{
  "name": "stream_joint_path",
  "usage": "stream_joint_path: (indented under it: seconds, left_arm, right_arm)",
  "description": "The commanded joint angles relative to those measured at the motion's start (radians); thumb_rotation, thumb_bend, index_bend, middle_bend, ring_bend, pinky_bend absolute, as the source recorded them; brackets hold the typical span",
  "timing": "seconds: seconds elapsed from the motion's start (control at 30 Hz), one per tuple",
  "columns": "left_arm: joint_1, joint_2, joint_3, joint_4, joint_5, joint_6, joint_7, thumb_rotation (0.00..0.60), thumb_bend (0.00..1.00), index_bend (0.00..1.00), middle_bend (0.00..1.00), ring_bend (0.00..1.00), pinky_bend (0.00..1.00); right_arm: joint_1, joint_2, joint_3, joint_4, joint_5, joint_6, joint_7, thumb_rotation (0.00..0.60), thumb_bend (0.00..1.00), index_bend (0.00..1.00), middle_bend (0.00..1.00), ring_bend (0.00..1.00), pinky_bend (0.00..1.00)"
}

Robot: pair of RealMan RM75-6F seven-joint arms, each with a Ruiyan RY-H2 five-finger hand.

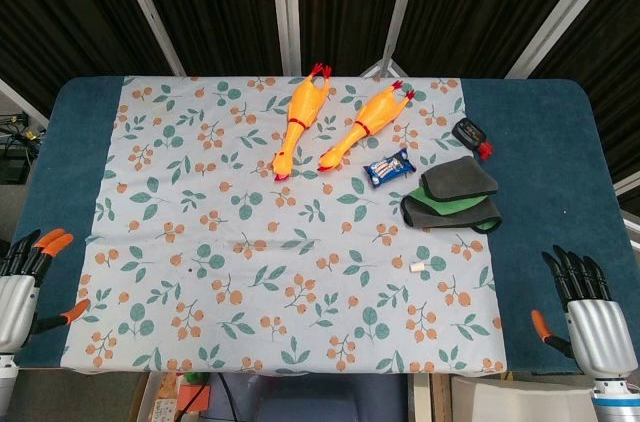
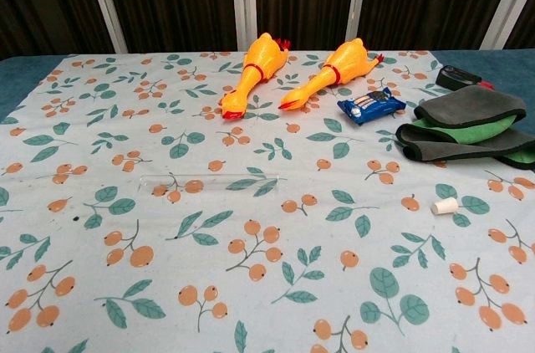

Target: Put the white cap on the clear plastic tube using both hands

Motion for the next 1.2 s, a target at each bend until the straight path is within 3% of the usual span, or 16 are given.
stream_joint_path:
  seconds: [0.03, 0.8, 0.97, 1.2]
  left_arm:
    - [0.000, 0.000, 0.000, 0.000, -0.001, -0.001, 0.000, 0.600, 0.18, 0.16, 0.10, 0.00, 0.00]
    - [-0.006, 0.008, 0.001, -0.025, -0.017, -0.023, 0.034, 0.600, 0.18, 0.16, 0.10, 0.00, 0.00]
    - [-0.036, -0.005, -0.021, -0.040, -0.044, -0.059, 0.093, 0.600, 0.18, 0.16, 0.10, 0.00, 0.00]
    - [-0.148, -0.068, -0.114, -0.098, -0.173, -0.182, 0.228, 0.600, 0.19, 0.20, 0.18, 0.00, 0.00]
  right_arm:
    - [0.000, -0.001, 0.000, 0.000, -0.001, 0.000, 0.000, 0.600, 0.40, 0.00, 0.00, 0.00, 0.00]
    - [0.000, 0.002, -0.002, -0.002, -0.005, -0.002, 0.018, 0.600, 0.40, 0.00, 0.00, 0.00, 0.00]
    - [0.000, 0.006, -0.002, -0.009, 0.003, -0.009, 0.033, 0.600, 0.40, 0.00, 0.00, 0.00, 0.00]
    - [0.002, 0.005, -0.003, -0.012, 0.006, -0.016, 0.035, 0.600, 0.40, 0.00, 0.00, 0.00, 0.00]
